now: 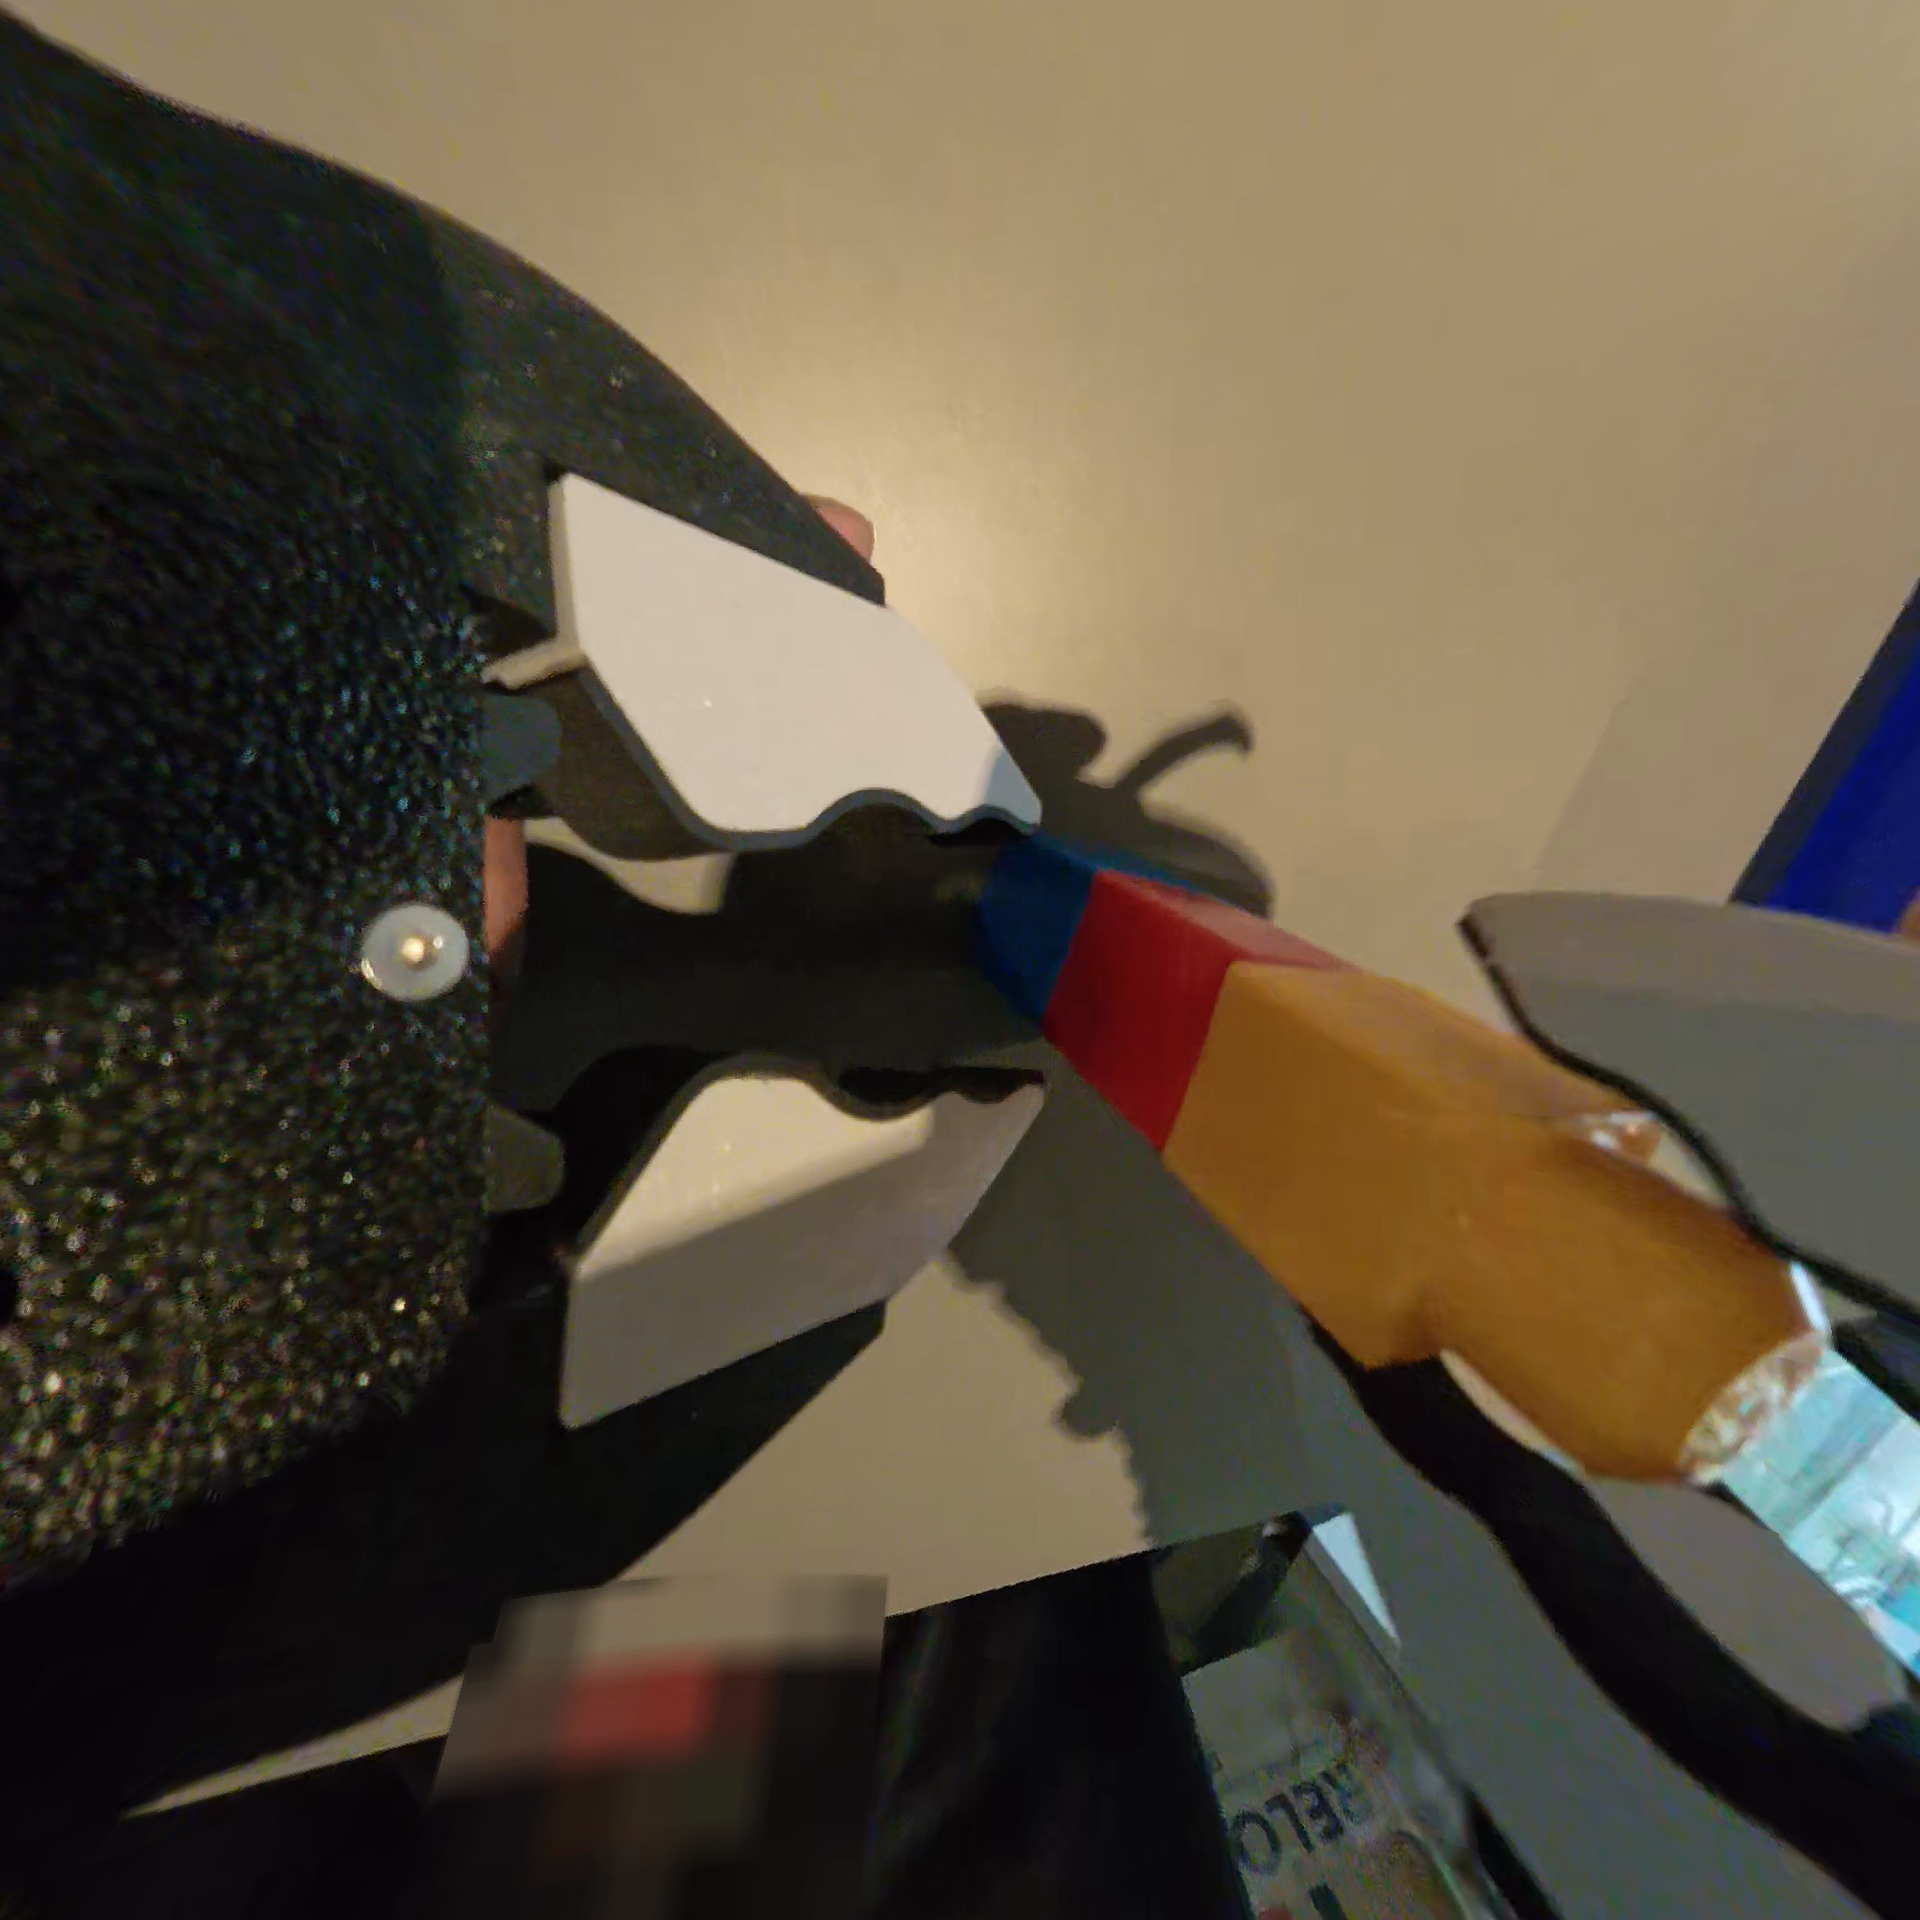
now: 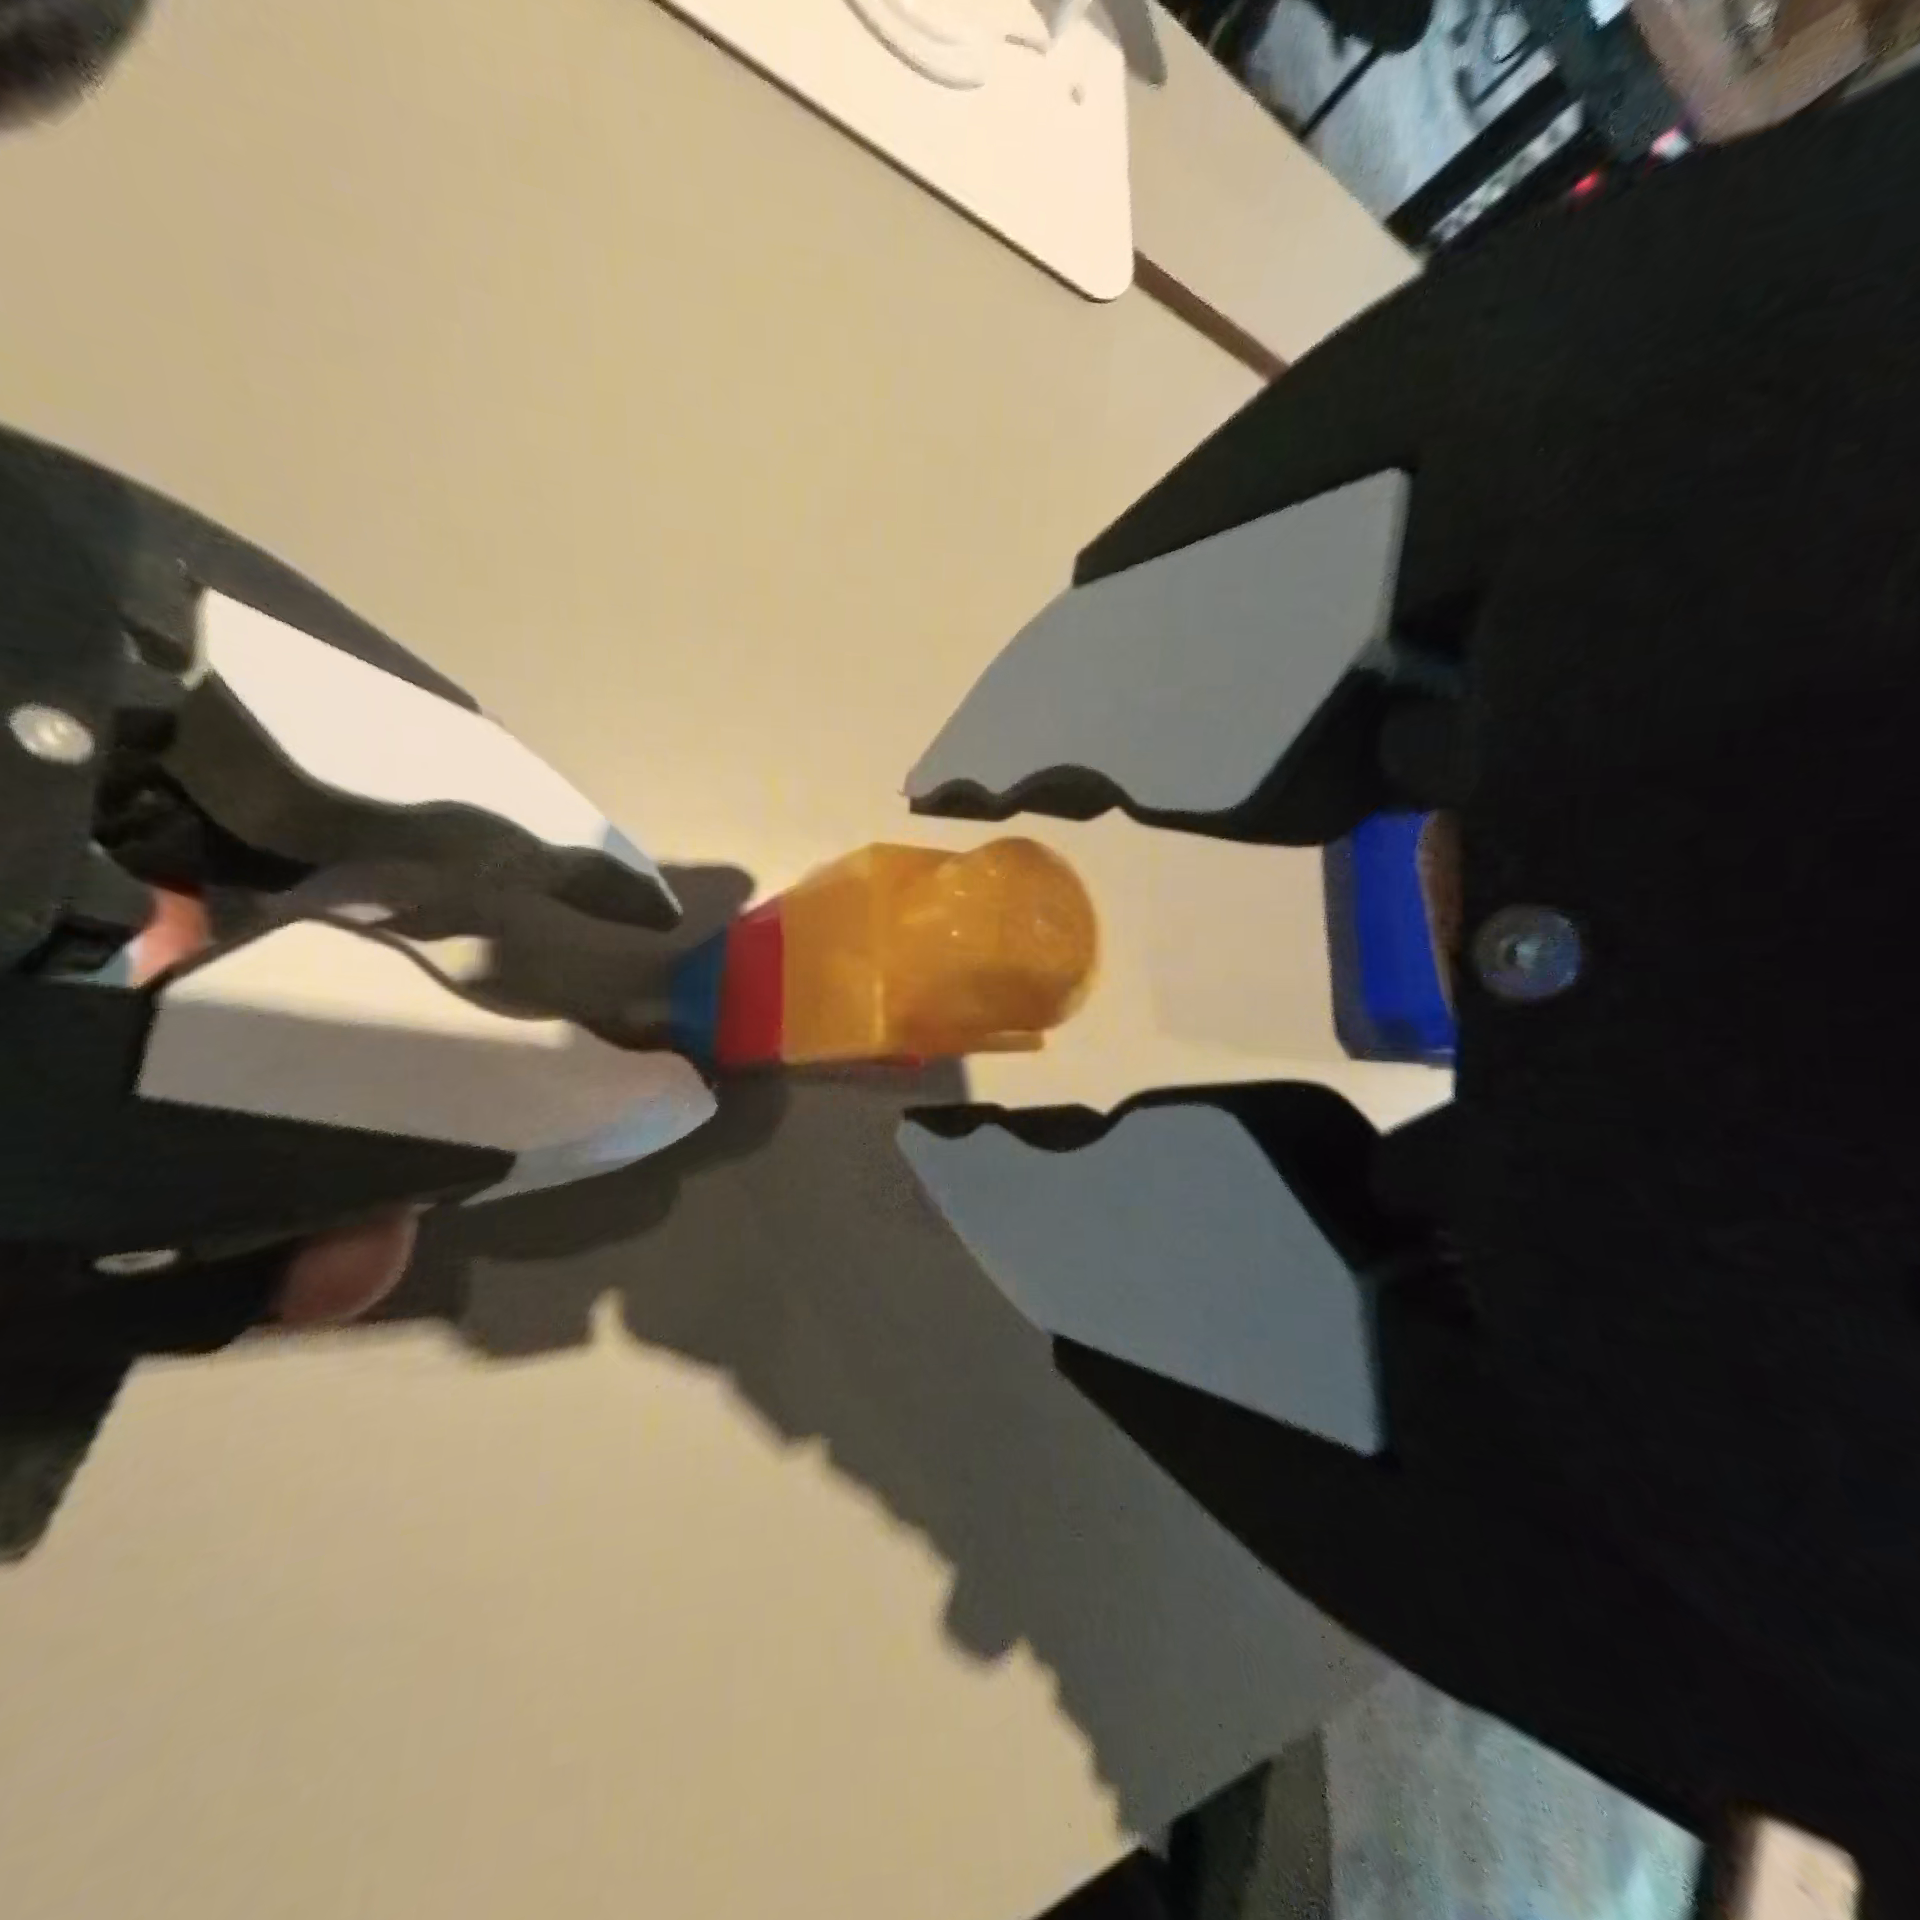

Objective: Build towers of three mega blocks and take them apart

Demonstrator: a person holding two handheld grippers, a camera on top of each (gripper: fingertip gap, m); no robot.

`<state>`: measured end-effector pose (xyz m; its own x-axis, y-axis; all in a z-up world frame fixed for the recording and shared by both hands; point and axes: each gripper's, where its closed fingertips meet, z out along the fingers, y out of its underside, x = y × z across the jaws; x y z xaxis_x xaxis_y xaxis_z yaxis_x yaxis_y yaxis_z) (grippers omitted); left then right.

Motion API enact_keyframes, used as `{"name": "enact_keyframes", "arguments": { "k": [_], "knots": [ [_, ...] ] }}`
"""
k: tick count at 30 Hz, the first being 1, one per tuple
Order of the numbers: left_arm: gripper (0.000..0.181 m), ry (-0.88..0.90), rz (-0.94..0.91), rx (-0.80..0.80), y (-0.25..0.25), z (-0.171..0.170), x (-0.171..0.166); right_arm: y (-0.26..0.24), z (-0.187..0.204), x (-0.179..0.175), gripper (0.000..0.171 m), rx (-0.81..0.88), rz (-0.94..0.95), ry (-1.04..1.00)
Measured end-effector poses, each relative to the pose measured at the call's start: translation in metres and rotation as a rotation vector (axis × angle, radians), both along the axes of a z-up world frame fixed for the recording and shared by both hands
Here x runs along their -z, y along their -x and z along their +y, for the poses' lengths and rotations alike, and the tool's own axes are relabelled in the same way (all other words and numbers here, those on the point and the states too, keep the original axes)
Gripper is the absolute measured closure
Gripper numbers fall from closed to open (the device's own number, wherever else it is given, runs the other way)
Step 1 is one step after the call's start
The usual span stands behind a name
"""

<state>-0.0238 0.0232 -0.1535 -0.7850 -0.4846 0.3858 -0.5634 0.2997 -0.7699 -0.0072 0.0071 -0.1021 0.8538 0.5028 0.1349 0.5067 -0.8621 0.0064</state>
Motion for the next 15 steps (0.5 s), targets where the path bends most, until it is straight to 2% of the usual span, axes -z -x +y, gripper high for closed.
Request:
{"name": "enact_keyframes", "arguments": {
  "k": [1, 7, 9, 12, 15],
  "knots": [
    [0.14, 0.002, -0.017, 0.014, 0.002, -0.001, -0.001, 0.001, 0.0, -0.004, 0.116, -0.001, 0.022, -0.047],
    [0.13, 0.02, -0.259, 0.028, -0.007, -0.006, -0.018, 0.0, 0.001, -0.005, 0.111, 0.006, 0.14, -0.33],
    [0.13, 0.027, -0.336, 0.029, -0.009, -0.009, -0.024, -0.003, 0.005, 0.002, 0.116, 0.018, 0.152, -0.404],
    [0.135, -0.002, -0.398, 0.027, -0.012, -0.013, -0.025, -0.002, 0.012, 0.006, 0.133, 0.055, 0.207, -0.517],
    [0.143, -0.037, -0.419, -0.01, -0.019, -0.011, -0.023, 0.0, 0.015, 0.006, 0.134, 0.102, 0.28, -0.6]
  ]
}}
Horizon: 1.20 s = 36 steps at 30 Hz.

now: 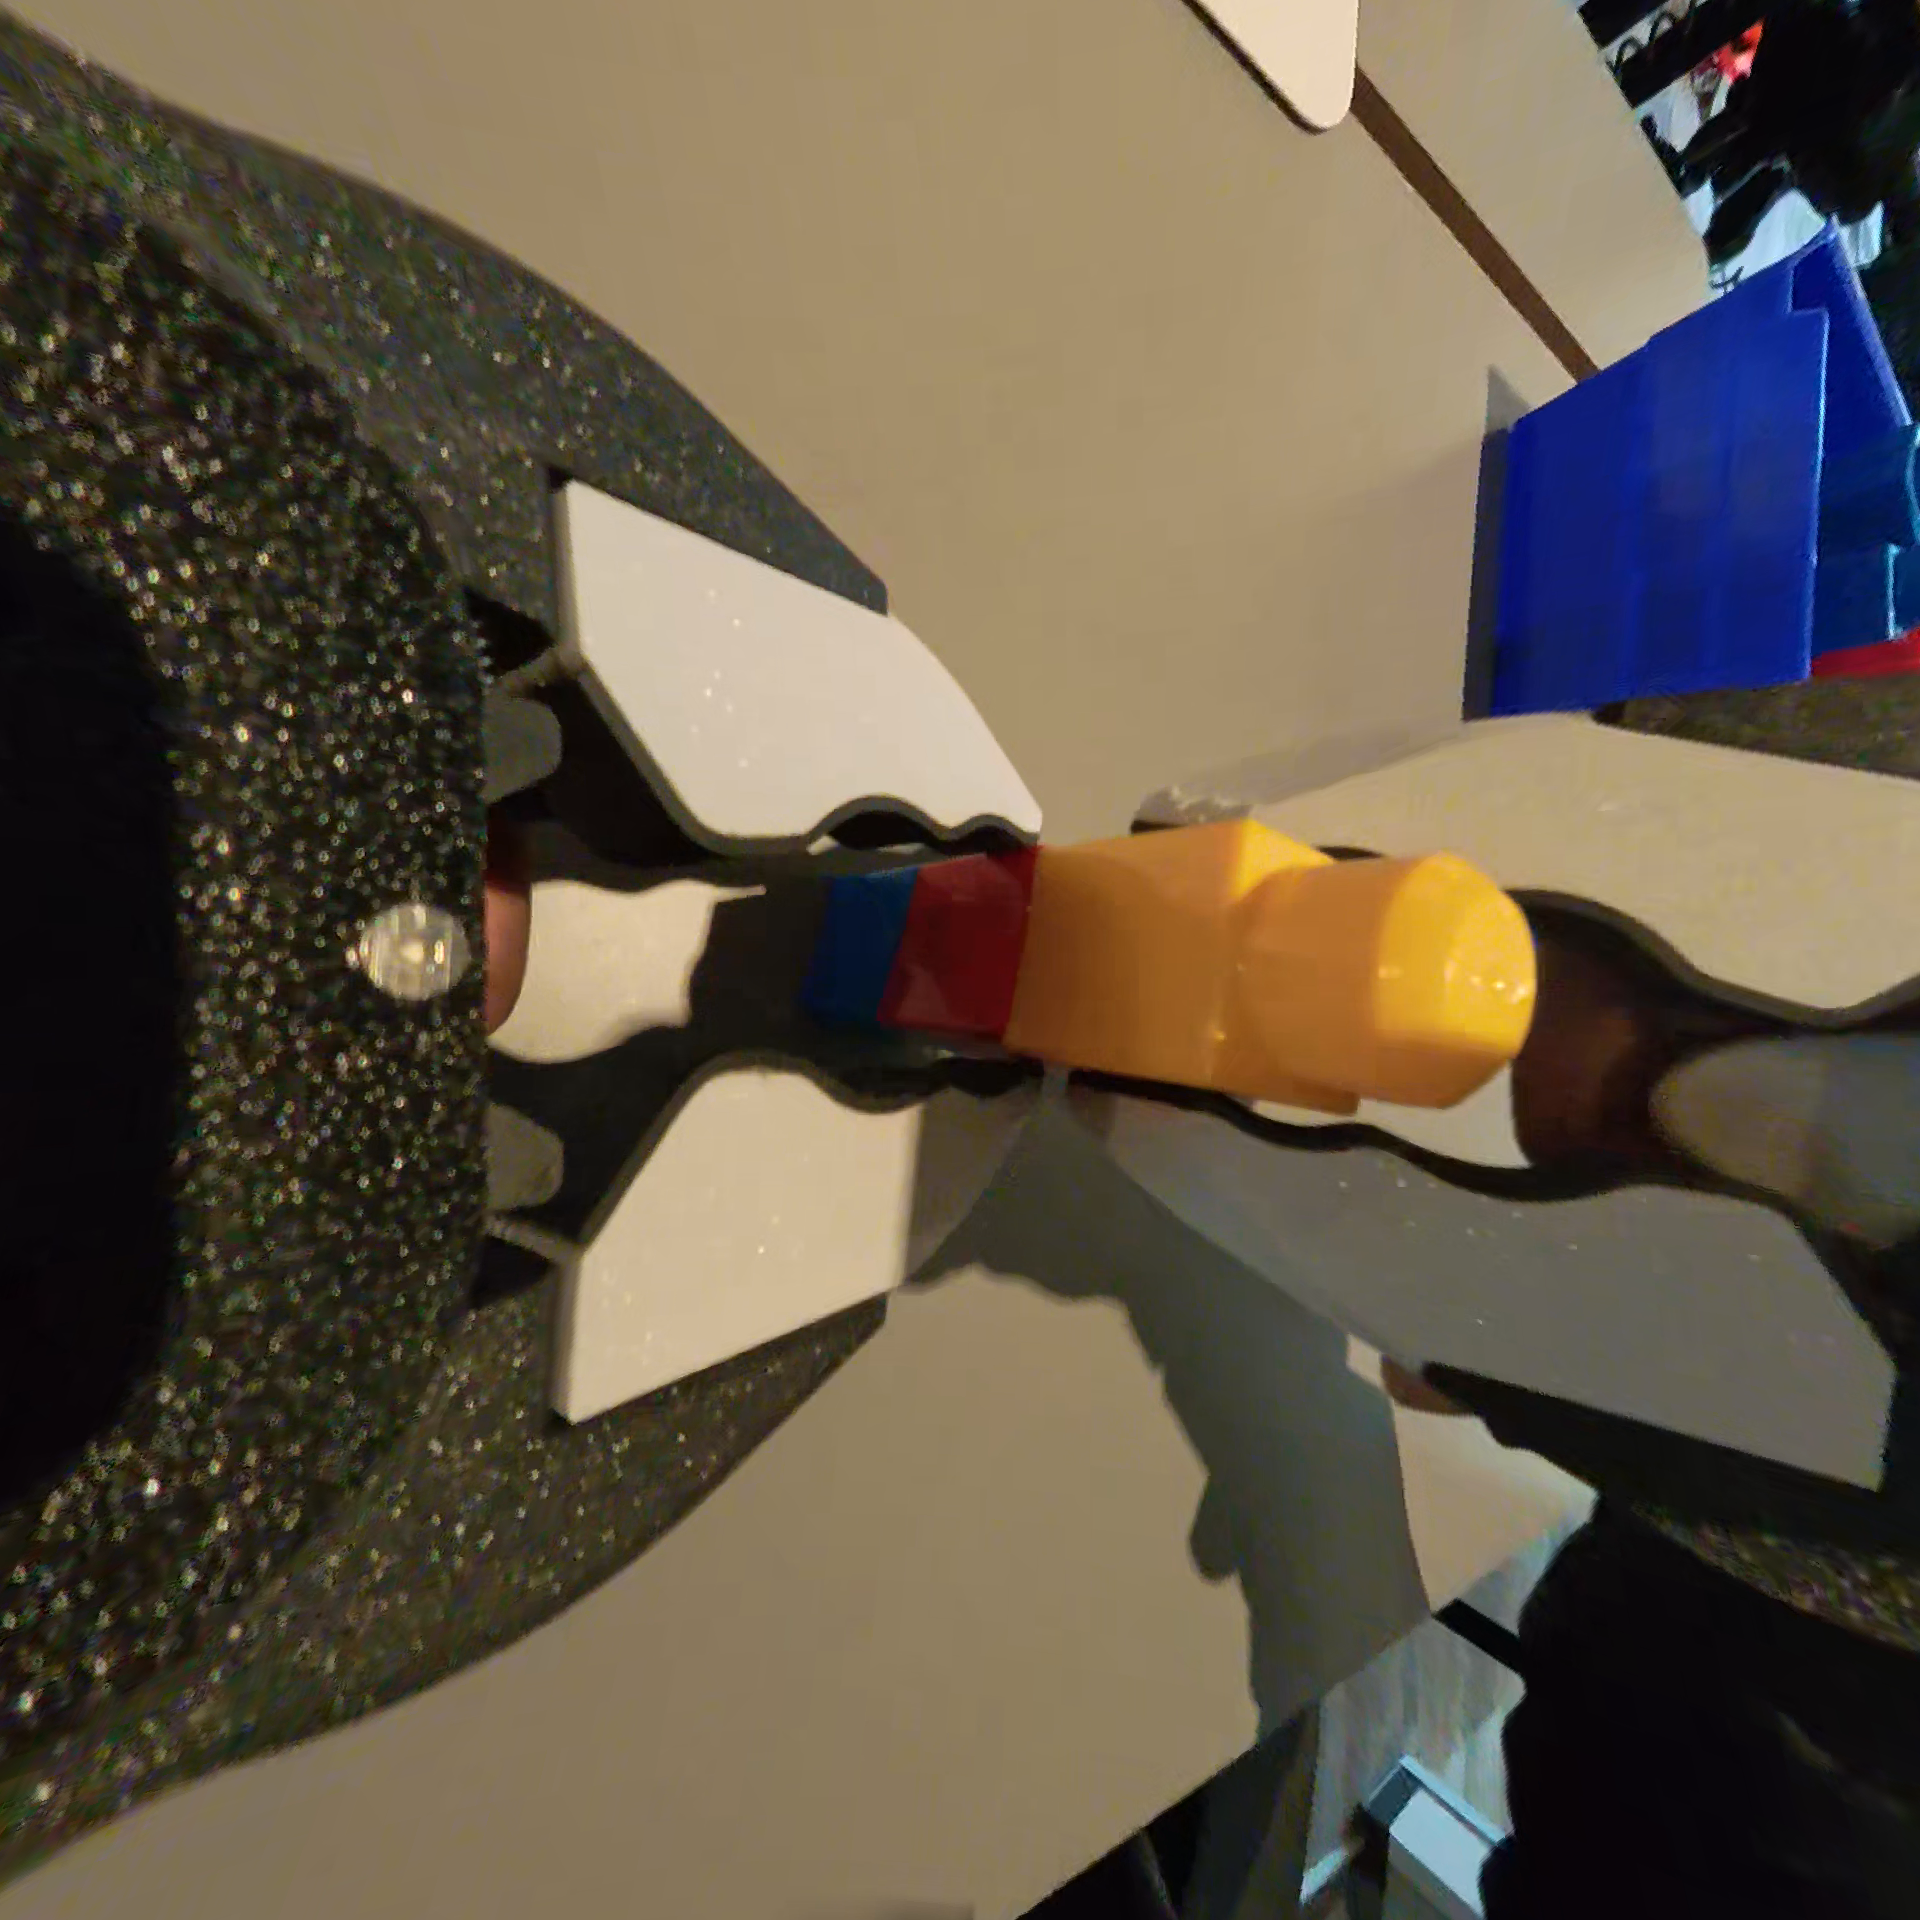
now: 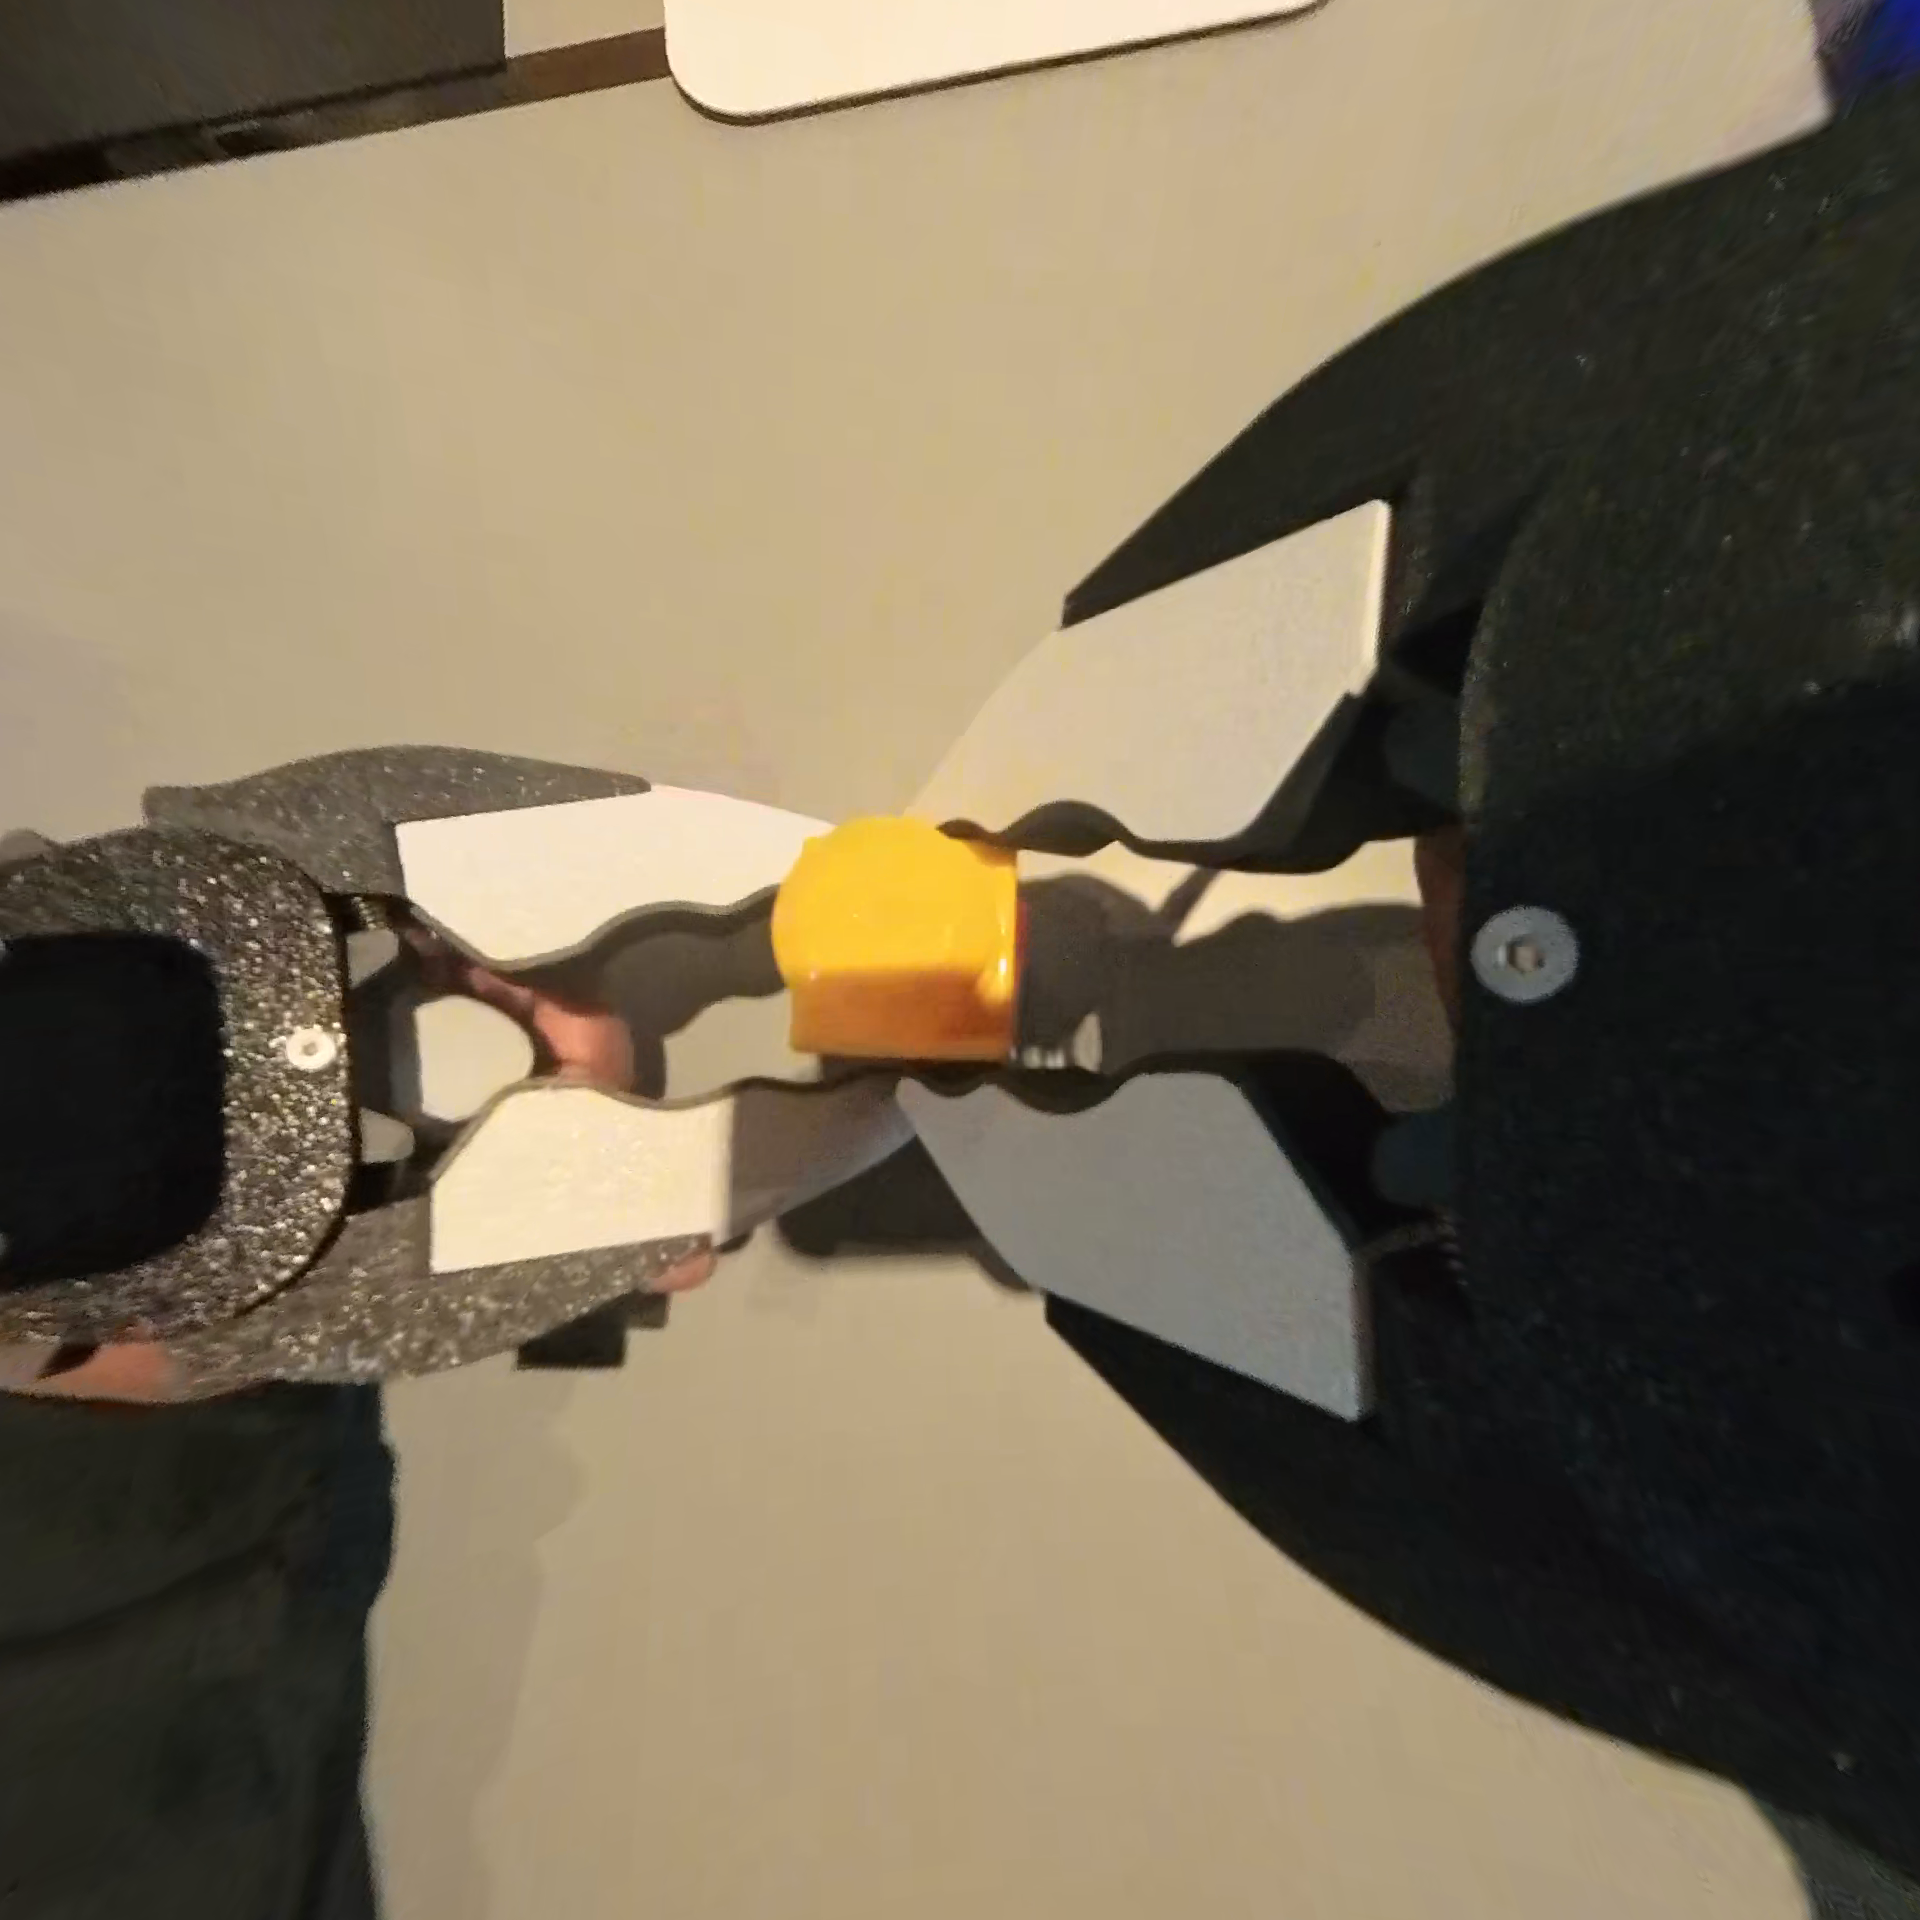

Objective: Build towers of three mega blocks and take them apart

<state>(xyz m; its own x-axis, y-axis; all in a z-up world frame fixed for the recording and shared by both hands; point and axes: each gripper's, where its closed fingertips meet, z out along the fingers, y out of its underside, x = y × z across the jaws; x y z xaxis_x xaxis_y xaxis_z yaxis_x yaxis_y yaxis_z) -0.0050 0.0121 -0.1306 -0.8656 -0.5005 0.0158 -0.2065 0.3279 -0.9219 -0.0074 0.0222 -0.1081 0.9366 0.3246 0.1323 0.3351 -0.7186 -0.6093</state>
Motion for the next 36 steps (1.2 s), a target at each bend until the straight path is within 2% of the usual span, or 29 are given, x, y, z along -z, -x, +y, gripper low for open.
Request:
{"name": "enact_keyframes", "arguments": {
  "k": [11, 22, 23, 25, 27, 31, 33, 36],
  "knots": [
    [0.143, -0.023, 0.036, -0.032, -0.002, -0.001, 0.001, -0.002, -0.002, 0.0, 0.134, 0.197, 0.015, -0.018],
    [0.145, 0.0, 0.01, -0.01, -0.001, -0.001, 0.001, 0.002, 0.0, -0.001, 0.134, 0.075, 0.06, -0.102],
    [0.144, 0.0, 0.01, -0.004, 0.0, -0.002, 0.001, 0.003, -0.001, 0.0, 0.131, 0.062, 0.055, -0.109],
    [0.144, 0.003, 0.012, 0.0, 0.001, -0.002, 0.0, 0.003, -0.003, 0.006, 0.114, 0.055, 0.056, -0.133],
    [0.144, 0.003, 0.014, 0.0, 0.002, -0.001, 0.0, 0.006, -0.003, 0.011, 0.11, 0.059, 0.107, -0.179],
    [0.143, -0.081, 0.072, 0.012, 0.006, 0.001, 0.016, 0.007, 0.003, 0.018, 0.116, 0.074, 0.161, -0.266],
    [0.144, -0.127, 0.08, 0.001, 0.006, 0.008, 0.022, 0.003, 0.006, 0.022, 0.134, 0.092, 0.159, -0.284],
    [0.144, -0.116, 0.109, -0.007, 0.007, 0.018, 0.023, -0.001, 0.005, 0.022, 0.135, 0.123, 0.163, -0.313]
  ]
}}
